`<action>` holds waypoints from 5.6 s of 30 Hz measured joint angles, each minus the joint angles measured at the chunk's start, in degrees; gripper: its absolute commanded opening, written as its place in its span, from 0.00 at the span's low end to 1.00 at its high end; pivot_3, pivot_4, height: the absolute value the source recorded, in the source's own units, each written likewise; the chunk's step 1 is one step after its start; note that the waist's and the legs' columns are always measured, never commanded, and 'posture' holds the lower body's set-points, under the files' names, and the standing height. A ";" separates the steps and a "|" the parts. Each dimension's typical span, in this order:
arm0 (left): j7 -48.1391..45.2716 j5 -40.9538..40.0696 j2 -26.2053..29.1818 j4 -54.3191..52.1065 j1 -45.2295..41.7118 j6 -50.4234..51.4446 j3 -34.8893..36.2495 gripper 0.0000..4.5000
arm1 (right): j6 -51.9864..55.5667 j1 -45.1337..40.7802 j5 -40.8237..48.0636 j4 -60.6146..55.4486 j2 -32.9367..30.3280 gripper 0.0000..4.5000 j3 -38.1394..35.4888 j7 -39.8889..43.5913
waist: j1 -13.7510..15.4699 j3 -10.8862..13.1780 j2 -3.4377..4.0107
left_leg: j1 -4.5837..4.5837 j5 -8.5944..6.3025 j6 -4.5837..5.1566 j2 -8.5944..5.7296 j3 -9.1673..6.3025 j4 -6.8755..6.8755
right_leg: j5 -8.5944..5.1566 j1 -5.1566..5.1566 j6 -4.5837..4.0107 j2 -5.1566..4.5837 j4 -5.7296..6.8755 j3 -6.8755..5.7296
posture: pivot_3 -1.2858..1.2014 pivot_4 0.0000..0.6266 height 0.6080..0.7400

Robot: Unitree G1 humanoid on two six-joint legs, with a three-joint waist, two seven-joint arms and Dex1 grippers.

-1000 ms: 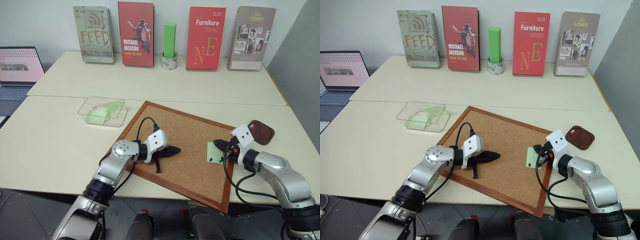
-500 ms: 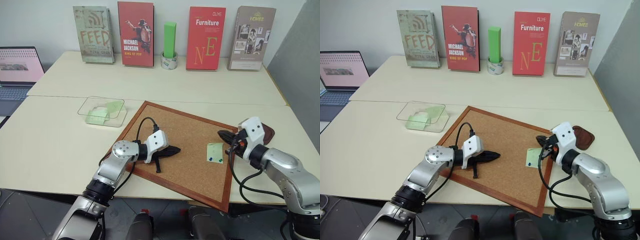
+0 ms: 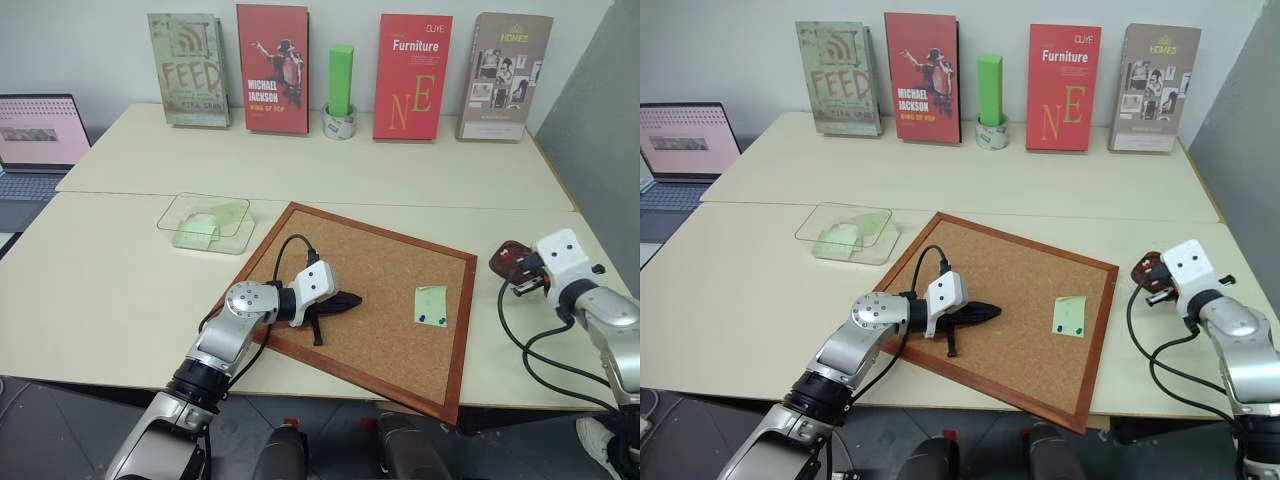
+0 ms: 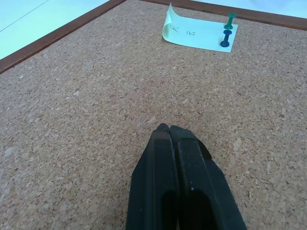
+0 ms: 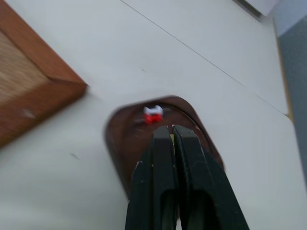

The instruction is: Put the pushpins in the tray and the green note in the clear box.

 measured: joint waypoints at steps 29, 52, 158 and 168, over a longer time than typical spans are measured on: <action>0.52 0.81 -0.33 0.75 0.06 -2.20 -0.45 0.00 | 6.09 14.44 16.88 -23.48 8.02 1.00 -12.52 10.07 | 0.09 -0.04 0.07 | 0.14 0.00 0.00 0.04 -0.13 -0.10 | -0.13 0.18 -0.21 0.03 -0.03 -0.11 | 0.52 0.24 1.00; 0.67 0.82 0.23 -0.86 1.42 -1.63 0.11 0.00 | 3.74 21.10 13.16 -25.11 16.36 0.78 1.78 5.27 | -0.01 -0.08 0.08 | 0.23 -0.01 -0.02 0.12 0.07 -0.20 | -0.18 0.18 -0.28 -0.01 -0.24 0.00 | 0.52 0.24 1.00; 1.56 0.91 -0.08 0.30 0.66 -2.19 -0.46 0.00 | -5.20 19.25 11.42 -21.64 17.04 0.80 6.31 6.17 | 0.01 -0.17 0.17 | 0.13 -0.01 -0.01 0.13 0.03 -0.22 | -0.10 0.34 -0.10 -0.01 -0.80 -0.01 | 0.52 0.24 1.00; 1.65 0.91 -0.07 0.39 0.64 -2.19 -0.46 0.00 | -6.59 17.78 10.00 -20.39 17.03 0.35 8.51 6.56 | -0.01 -0.18 0.16 | 0.15 -0.01 -0.01 0.13 0.03 -0.22 | -0.10 0.34 -0.10 0.00 -0.80 0.00 | 0.52 0.24 1.00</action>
